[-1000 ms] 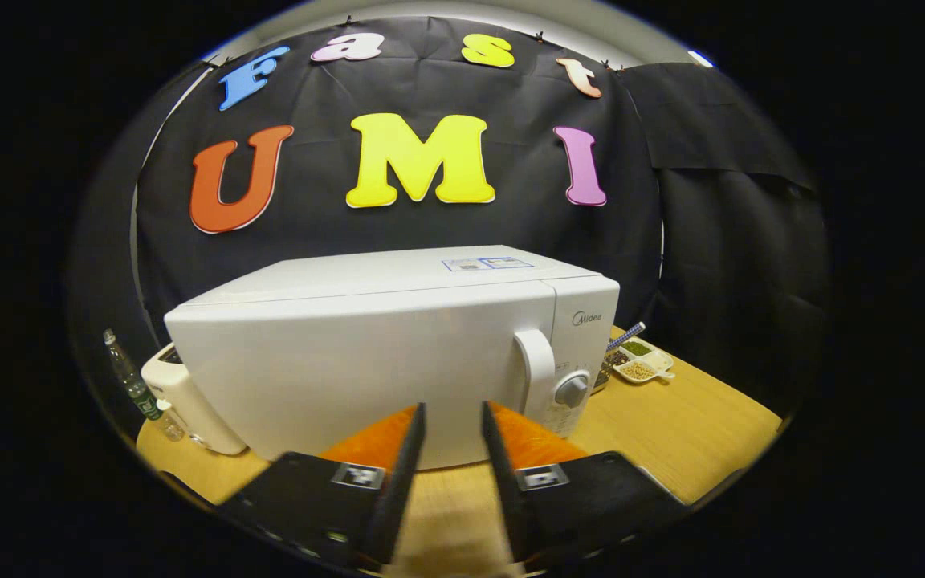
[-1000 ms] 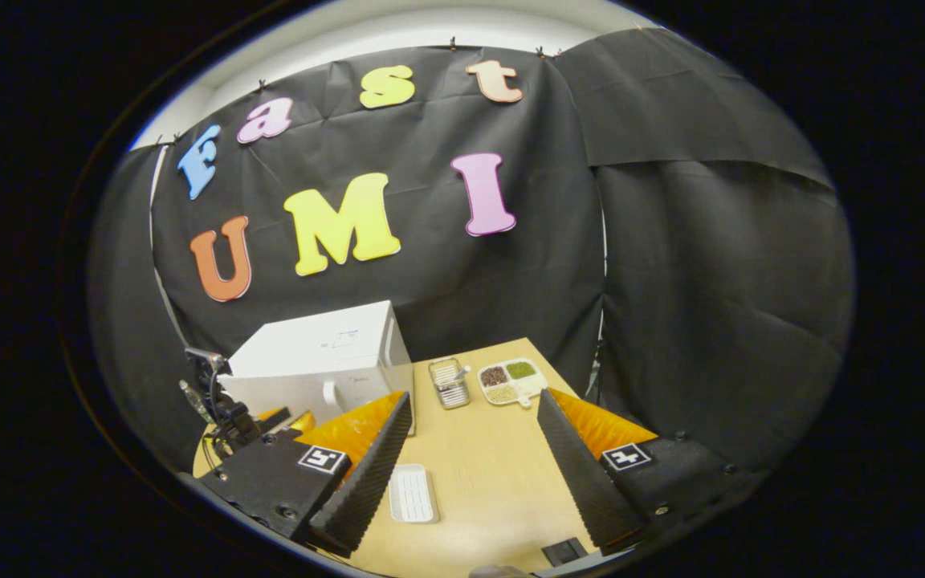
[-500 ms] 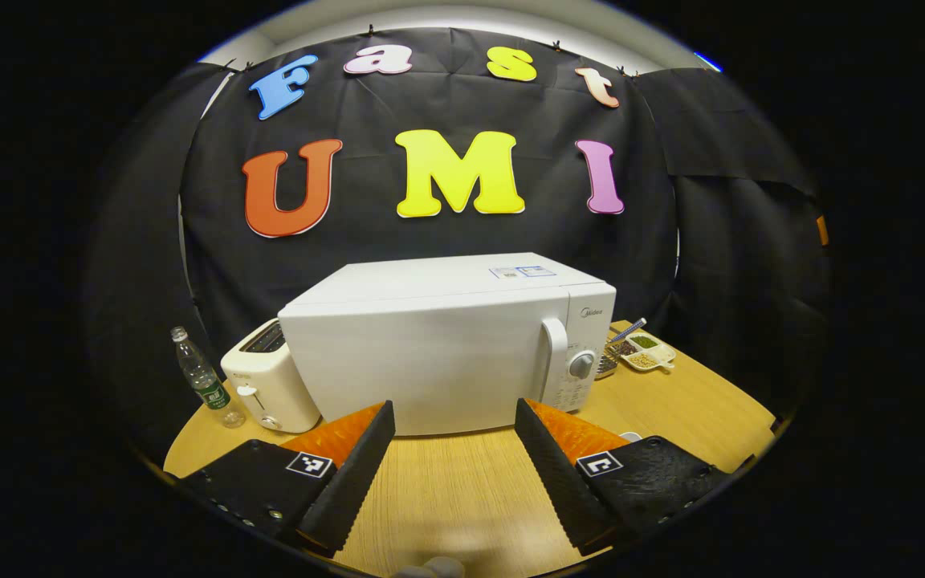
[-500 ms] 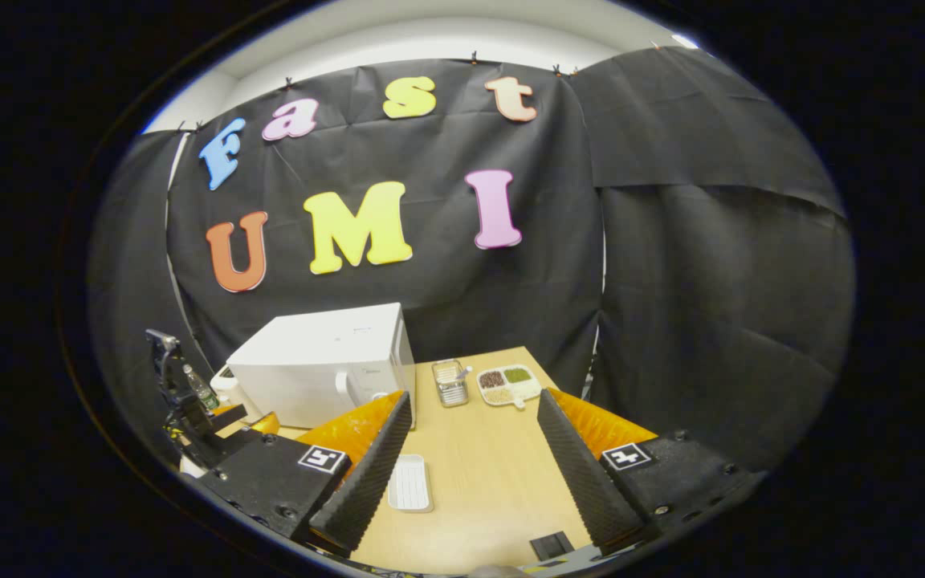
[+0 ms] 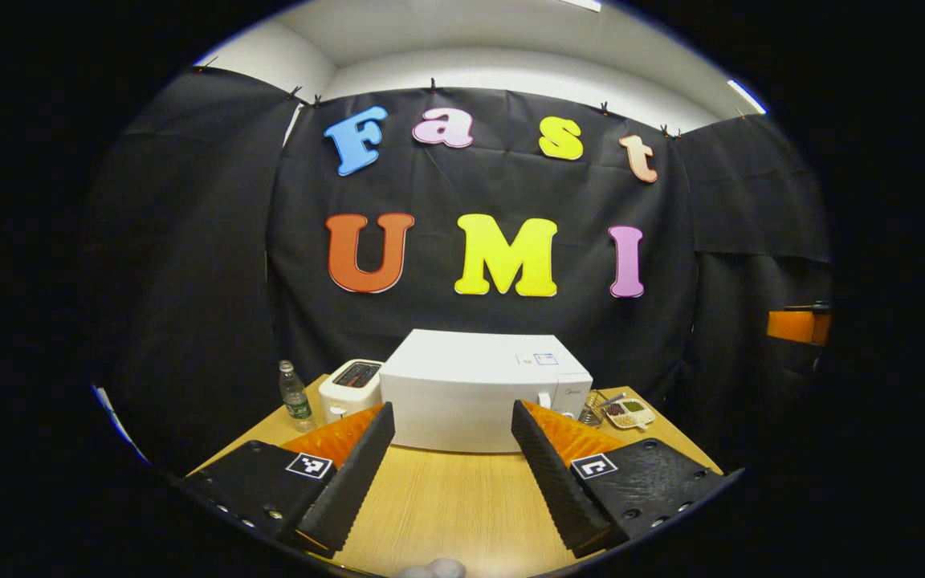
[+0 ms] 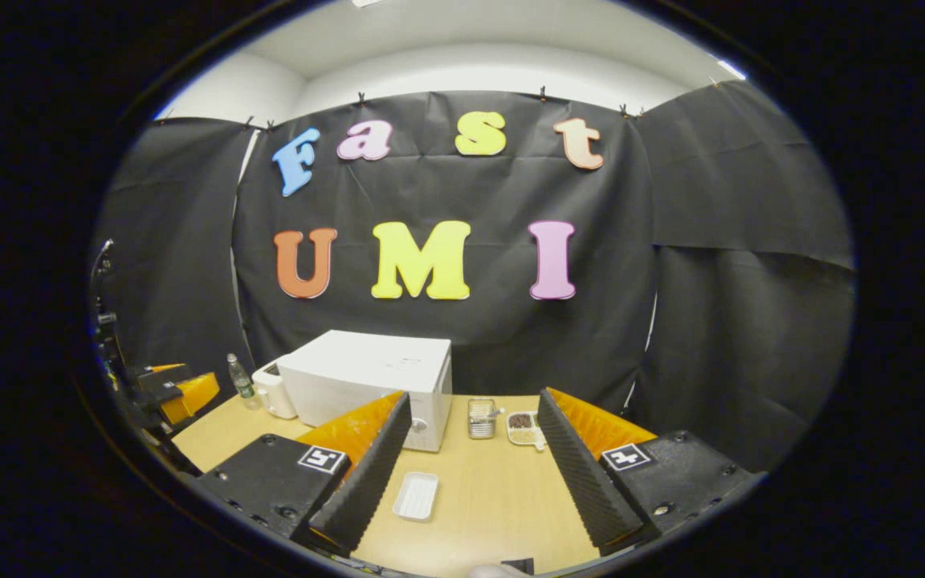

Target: Open the microwave oven with the left hand, put the food in, and close the microwave oven.

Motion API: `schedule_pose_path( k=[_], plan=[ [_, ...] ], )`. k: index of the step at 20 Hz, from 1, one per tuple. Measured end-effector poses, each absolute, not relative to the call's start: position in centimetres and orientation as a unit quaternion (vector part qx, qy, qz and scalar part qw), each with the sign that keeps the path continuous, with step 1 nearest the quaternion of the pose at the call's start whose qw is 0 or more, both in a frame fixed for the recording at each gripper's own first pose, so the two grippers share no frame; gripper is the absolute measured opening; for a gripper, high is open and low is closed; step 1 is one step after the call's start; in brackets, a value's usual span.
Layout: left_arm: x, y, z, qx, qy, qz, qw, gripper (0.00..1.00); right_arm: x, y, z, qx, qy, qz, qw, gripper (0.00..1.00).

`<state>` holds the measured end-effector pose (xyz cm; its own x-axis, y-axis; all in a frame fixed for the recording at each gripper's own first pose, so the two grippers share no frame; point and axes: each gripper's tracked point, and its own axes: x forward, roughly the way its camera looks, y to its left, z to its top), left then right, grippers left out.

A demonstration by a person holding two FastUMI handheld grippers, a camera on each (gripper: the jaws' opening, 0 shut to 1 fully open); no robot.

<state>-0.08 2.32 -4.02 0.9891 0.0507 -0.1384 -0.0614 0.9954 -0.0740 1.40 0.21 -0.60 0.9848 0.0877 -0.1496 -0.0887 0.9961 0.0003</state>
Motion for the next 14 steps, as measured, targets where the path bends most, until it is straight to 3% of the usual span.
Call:
schedule_pose_path(
  k=[7,14],
  plan=[
    [-4.1,-0.1,2.9,-0.021,0.01,0.032,0.999,0.92,-0.1,-1.0,0.8,0.02,0.058,0.07,0.996,0.92],
    [-4.1,-1.9,4.4,-0.007,0.003,0.019,1.0,0.92,-1.5,-2.4,1.5,0.036,0.044,0.063,0.996,0.92]
  ],
)
